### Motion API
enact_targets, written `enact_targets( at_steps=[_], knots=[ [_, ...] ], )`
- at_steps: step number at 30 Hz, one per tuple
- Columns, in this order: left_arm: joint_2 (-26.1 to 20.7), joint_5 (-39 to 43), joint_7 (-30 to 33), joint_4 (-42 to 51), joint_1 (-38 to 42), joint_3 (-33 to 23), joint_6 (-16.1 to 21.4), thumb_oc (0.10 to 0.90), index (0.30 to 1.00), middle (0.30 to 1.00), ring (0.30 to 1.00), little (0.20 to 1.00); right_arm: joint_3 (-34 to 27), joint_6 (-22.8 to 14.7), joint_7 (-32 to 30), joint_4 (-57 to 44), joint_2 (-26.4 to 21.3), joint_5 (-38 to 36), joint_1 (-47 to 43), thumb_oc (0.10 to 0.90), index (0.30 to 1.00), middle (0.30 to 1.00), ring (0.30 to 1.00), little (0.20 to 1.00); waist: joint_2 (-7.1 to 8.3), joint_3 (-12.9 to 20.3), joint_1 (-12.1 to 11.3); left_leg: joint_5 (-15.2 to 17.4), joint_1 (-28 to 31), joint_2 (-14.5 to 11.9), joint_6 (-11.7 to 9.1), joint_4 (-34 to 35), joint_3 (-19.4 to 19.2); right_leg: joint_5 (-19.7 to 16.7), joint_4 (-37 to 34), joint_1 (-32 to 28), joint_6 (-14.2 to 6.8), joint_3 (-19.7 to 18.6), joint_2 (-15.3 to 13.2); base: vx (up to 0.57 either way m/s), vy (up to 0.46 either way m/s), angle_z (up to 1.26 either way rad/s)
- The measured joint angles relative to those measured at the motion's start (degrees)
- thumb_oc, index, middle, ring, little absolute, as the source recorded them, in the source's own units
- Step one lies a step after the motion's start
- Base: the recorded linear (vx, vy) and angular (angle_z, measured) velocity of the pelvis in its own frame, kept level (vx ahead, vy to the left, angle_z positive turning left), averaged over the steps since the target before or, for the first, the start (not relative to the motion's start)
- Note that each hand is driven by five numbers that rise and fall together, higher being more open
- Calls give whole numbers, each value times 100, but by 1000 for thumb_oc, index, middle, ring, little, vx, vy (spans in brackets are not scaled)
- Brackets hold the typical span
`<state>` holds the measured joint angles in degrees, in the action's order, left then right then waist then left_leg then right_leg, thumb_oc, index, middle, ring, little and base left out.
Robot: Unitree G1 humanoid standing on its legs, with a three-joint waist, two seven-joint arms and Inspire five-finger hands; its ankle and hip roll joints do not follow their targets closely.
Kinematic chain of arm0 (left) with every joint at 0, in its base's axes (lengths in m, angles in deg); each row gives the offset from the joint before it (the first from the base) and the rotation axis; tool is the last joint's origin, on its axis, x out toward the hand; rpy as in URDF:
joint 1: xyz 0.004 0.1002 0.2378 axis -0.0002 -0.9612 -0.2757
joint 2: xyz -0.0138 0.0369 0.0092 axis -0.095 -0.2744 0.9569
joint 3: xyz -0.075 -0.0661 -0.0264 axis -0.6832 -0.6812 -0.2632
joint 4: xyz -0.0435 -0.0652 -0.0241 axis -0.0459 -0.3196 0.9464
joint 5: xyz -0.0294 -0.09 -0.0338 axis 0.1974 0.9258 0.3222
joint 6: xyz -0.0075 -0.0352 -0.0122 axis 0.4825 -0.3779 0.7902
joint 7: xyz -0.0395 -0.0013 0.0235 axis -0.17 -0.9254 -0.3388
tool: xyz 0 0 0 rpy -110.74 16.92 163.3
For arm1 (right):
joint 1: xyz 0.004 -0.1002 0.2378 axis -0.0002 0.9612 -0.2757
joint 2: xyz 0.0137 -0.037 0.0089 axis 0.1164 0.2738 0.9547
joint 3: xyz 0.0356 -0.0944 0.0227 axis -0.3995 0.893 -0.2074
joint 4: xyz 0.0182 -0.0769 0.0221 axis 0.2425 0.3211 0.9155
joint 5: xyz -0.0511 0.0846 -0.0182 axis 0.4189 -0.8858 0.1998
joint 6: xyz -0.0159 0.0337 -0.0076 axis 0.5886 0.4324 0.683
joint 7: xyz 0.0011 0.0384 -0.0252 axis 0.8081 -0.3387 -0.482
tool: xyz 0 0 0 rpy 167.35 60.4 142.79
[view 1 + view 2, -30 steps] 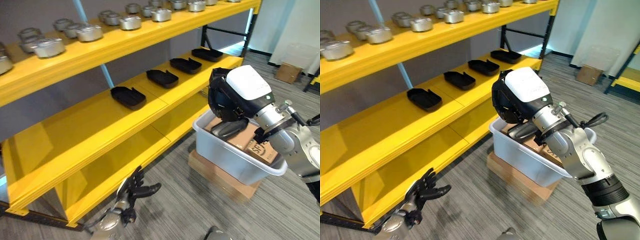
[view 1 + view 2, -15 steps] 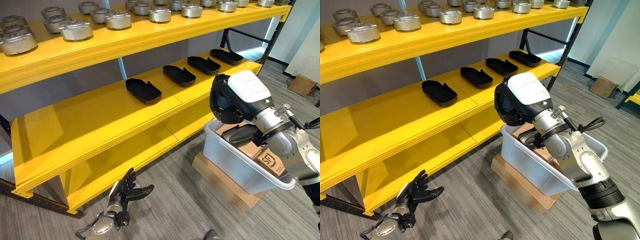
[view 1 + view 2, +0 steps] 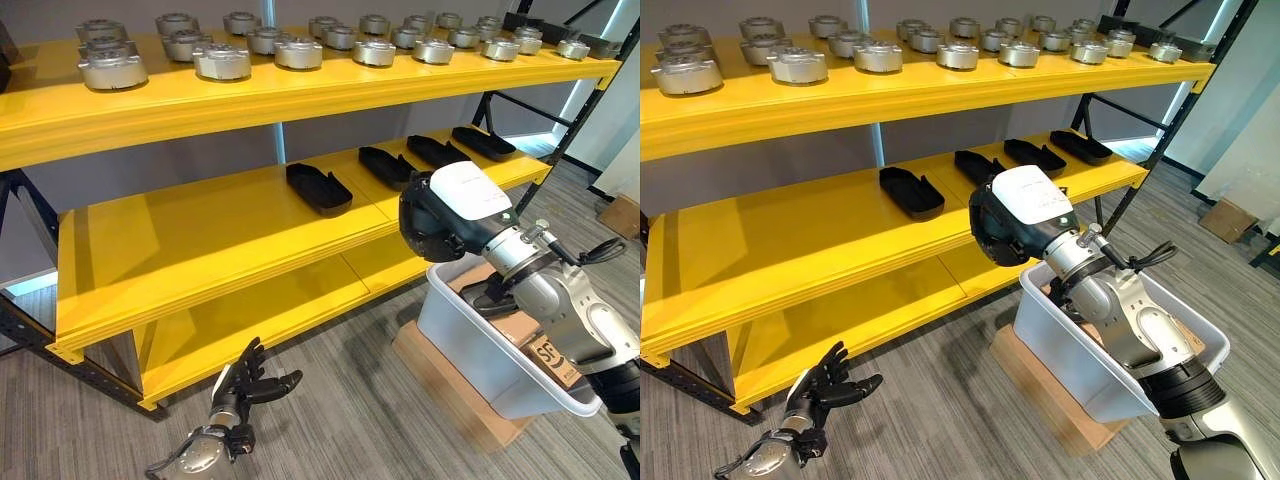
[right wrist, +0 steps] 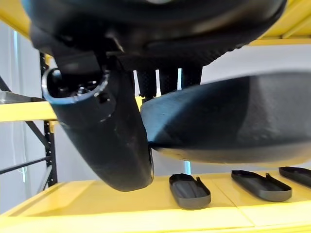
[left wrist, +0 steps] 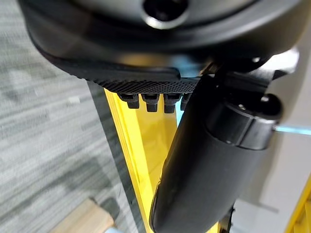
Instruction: Move parts from the plastic box to the shelf.
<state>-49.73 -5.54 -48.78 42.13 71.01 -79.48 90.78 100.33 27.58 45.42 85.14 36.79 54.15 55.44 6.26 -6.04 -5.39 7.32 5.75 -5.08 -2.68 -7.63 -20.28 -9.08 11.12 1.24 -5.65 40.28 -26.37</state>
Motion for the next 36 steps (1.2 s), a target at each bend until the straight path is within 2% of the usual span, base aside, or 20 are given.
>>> enact_targets(
  at_steps=[1,2,3,5,6,7,8,9,10,12,13,15,16,17,19,21,22,23,29,36],
  knots=[
    [7,-1,-24,10,15,16,2,900,1000,1000,1000,1000,71,63,14,56,6,2,7,400,300,300,300,300,0,-9,26,33,-53,36,28,-28,73,-114,45,0,-104,-83,-101,72,106,46],
    [3,-1,-18,11,16,8,3,900,1000,1000,1000,1000,140,95,15,100,31,1,8,400,300,300,300,300,7,-16,43,18,-76,72,74,-14,109,-260,57,-4,-76,-103,-149,72,165,52],
    [1,-2,-17,-7,80,14,2,900,1000,1000,1000,1000,153,64,54,108,-33,0,52,400,300,300,300,300,-15,-107,92,30,-95,110,151,-49,270,-405,254,20,-107,-517,-241,34,124,82],
    [-74,-1,10,-9,117,40,4,900,1000,1000,1000,1000,255,81,138,105,-130,-7,141,400,300,300,300,300,-20,-160,239,-52,-70,263,346,48,663,-783,766,296,-64,-1729,-277,107,165,87],
    [-116,-1,29,-31,160,44,3,900,1000,1000,1000,1000,282,-2,160,86,-246,-6,164,400,300,300,300,300,-94,-221,319,-108,-77,279,455,119,852,-248,1025,593,-336,-2635,-132,141,105,64],
    [-150,-1,71,-52,192,46,3,900,1000,1000,1000,1000,281,-65,176,65,-279,-6,162,400,300,300,300,300,-154,-259,376,-157,-49,273,537,244,966,131,985,697,-478,-3104,137,108,29,65],
    [-183,-4,103,-80,250,65,3,900,1000,1000,1000,1000,281,-66,177,-38,-351,-9,161,400,300,300,300,300,-236,-318,377,-195,10,252,594,390,1044,330,867,804,-517,-3201,317,106,-30,72],
    [-222,-9,110,-107,362,130,4,900,1000,1000,1000,1000,281,-94,178,-168,-524,-24,158,400,300,300,300,300,-317,-371,456,-233,56,265,604,489,1237,340,397,833,-542,-2807,447,95,-77,88],
    [-238,-14,108,-106,425,167,6,900,1000,1000,1000,1000,280,-89,178,-248,-633,-25,157,400,300,300,300,300,-316,-373,545,-266,22,323,570,491,1378,267,87,794,-577,-2752,443,121,-92,108],
    [-221,-28,104,-112,496,213,24,900,1000,1000,1000,1000,279,-89,178,-266,-707,-26,120,400,300,300,300,300,-308,-390,520,-273,82,393,482,495,1561,-47,-452,844,-599,-2649,385,153,-124,74],
    [-151,-28,120,-135,540,243,28,900,1000,1000,1000,1000,279,-94,179,-265,-718,-25,87,400,300,300,300,300,-342,-415,537,-195,79,383,475,494,1786,-145,-826,785,-618,-2788,426,138,-124,62],
    [-163,-28,132,-170,667,305,28,900,1000,1000,1000,1000,277,-82,180,-245,-730,-24,9,400,300,300,300,300,-325,-479,563,-177,60,336,247,440,1980,-422,-1636,522,-569,-3036,494,110,-111,90],
    [-202,-29,109,-156,722,325,29,900,1000,1000,1000,1000,278,-71,183,-221,-718,-24,1,400,300,300,300,300,-180,-542,571,-109,108,372,106,354,2061,-549,-1367,347,-428,-3067,441,167,-194,89],
    [-106,-45,126,-177,790,323,32,900,1000,1000,1000,1000,269,-64,230,-164,-773,-22,-61,400,300,300,300,300,-185,-631,422,124,240,235,-223,188,2025,-237,-995,170,-564,-3019,575,168,-208,56],
    [28,-57,126,-135,767,408,25,900,1000,1000,1000,1000,194,-68,229,-120,-806,-28,-79,400,300,300,300,300,-417,-659,520,62,222,-56,-343,168,1880,-122,-881,95,-433,-2930,808,136,-228,40],
    [234,-102,95,-91,790,433,32,900,1000,1000,1000,1000,103,-31,254,-40,-949,-76,-139,400,300,300,300,300,-471,-652,681,-80,347,-322,-493,250,1688,200,-641,14,-374,-2814,1026,104,-252,27],
    [235,-103,81,-91,807,440,32,900,1000,1000,1000,1000,56,-55,252,-30,-946,-121,-164,400,300,300,300,300,-434,-661,693,-118,361,-404,-558,223,1625,283,-595,-3,-358,-2831,1047,76,-178,-13],
    [253,-103,88,-108,838,438,32,900,1000,1000,1000,1000,9,-62,250,-7,-932,-134,-160,400,300,300,300,300,-386,-669,739,-135,454,-413,-586,234,1619,390,-577,-88,-390,-2823,1062,49,-127,-9],
    [261,-101,100,-67,816,257,32,900,1000,1000,1000,1000,-343,-78,250,-30,-934,-277,-223,400,300,300,300,300,-406,-651,815,-130,548,-528,-582,318,1607,471,-573,-158,-383,-2793,1185,37,-164,5],
    [252,-98,96,-66,787,222,32,900,1000,1000,1000,1000,-348,-101,250,-137,-902,-323,-223,400,300,300,300,300,-526,-553,751,-127,537,-589,-583,585,1603,426,-563,-45,-353,-2749,1261,-1,-41,4]
  ],
)
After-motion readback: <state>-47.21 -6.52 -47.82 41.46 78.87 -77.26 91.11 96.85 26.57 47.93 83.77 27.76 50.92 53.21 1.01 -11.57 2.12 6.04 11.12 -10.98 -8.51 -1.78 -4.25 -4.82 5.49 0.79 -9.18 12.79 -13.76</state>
